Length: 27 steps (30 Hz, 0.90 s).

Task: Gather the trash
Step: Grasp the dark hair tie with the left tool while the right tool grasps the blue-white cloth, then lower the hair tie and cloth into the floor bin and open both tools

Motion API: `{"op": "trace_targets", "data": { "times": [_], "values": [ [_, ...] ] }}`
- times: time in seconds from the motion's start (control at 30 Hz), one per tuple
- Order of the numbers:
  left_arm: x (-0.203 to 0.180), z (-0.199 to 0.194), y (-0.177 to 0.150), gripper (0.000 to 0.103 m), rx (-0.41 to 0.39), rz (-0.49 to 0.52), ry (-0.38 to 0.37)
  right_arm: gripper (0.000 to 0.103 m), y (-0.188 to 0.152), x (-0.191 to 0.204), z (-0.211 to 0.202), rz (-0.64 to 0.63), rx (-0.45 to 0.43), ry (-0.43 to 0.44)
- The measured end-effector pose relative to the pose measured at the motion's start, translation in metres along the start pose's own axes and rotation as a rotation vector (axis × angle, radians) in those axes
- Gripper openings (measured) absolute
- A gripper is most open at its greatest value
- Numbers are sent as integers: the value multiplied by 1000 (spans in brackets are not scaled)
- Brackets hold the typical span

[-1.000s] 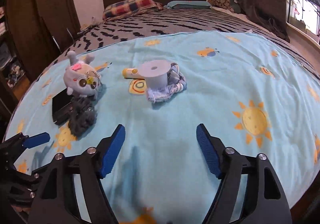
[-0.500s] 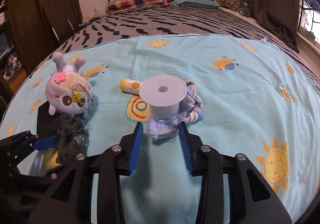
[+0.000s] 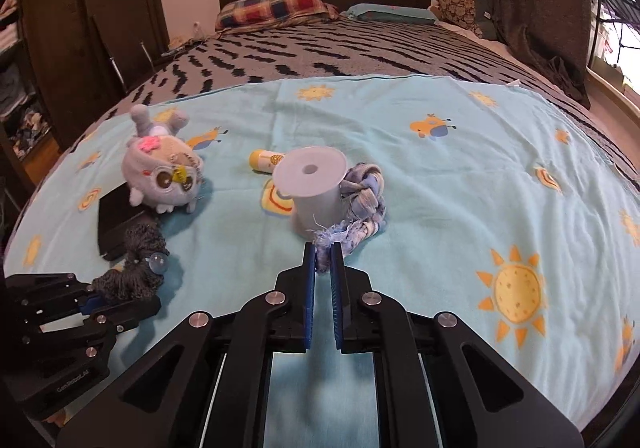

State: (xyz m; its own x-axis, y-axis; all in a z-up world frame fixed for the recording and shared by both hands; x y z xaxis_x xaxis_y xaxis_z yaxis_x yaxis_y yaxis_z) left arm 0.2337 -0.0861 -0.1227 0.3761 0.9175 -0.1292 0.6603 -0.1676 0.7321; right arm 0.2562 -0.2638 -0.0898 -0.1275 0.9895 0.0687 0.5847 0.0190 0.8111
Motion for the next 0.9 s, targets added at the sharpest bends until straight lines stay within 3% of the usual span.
{"op": "trace_targets", "data": {
  "times": [0.3,0.9],
  "values": [
    [-18,-50,-27,9,-42,2,-33,7,-18,18,-52,-7,-30,36],
    [-54,-124,-107,9,-61,11,-90,7,-89,50,-163,-3,-60,166]
  ]
}}
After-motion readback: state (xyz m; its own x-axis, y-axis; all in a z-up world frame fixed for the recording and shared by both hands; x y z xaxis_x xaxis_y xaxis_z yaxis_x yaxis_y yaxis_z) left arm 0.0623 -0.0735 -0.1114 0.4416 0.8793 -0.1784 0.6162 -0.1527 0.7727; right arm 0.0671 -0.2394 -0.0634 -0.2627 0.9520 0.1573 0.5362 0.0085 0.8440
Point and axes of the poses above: each gripper's, at about its wrist camera, not at the fingertips, and z roughly the way its jaws point, x to its left, y to its top, the point moved 3 cm from there along z, roughly the way its jaws point, and after that the axes turned 9 degrees about -x, right-handed, at the moved point
